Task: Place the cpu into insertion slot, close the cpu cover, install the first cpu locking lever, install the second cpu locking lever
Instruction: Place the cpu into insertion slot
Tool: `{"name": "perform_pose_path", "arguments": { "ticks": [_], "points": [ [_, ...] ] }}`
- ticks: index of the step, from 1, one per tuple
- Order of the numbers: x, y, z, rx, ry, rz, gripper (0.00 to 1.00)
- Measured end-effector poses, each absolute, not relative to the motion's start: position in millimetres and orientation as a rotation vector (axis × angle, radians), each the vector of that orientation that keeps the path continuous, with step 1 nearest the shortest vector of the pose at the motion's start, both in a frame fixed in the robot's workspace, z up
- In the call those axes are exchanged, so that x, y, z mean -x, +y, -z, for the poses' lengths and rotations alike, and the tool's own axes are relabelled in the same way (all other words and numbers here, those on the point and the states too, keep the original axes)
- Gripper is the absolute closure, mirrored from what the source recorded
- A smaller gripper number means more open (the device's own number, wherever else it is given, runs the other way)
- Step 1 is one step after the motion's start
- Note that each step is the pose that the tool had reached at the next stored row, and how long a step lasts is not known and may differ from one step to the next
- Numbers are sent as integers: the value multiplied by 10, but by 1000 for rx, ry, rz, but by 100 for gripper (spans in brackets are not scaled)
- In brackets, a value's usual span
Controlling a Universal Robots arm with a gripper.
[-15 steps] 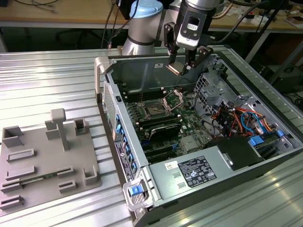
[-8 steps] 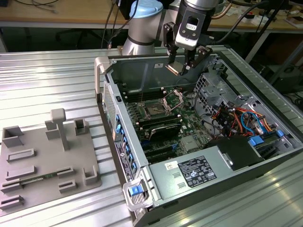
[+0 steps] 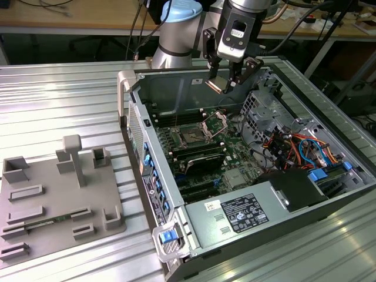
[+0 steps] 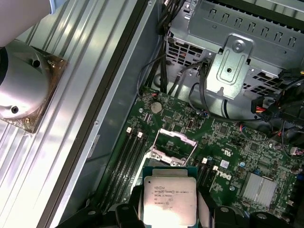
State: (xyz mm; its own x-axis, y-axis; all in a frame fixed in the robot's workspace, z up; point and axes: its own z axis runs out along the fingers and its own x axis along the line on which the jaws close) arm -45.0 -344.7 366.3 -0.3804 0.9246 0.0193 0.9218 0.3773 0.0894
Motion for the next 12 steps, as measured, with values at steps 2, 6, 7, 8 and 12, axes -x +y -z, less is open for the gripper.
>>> {"name": "perform_pose_path", "arguments": {
  "ticks": [2, 6, 7, 8, 12],
  "points": [
    [450, -3447, -3663, -1735, 2575, -132, 45],
    [450, -3447, -3663, -1756, 2560, -132, 45],
    [450, -3447, -3663, -1760, 2557, -132, 45],
    [450, -3447, -3663, -1766, 2552, -131, 45],
    [454, -3447, -3662, -1795, 2531, -131, 45]
  ]
}}
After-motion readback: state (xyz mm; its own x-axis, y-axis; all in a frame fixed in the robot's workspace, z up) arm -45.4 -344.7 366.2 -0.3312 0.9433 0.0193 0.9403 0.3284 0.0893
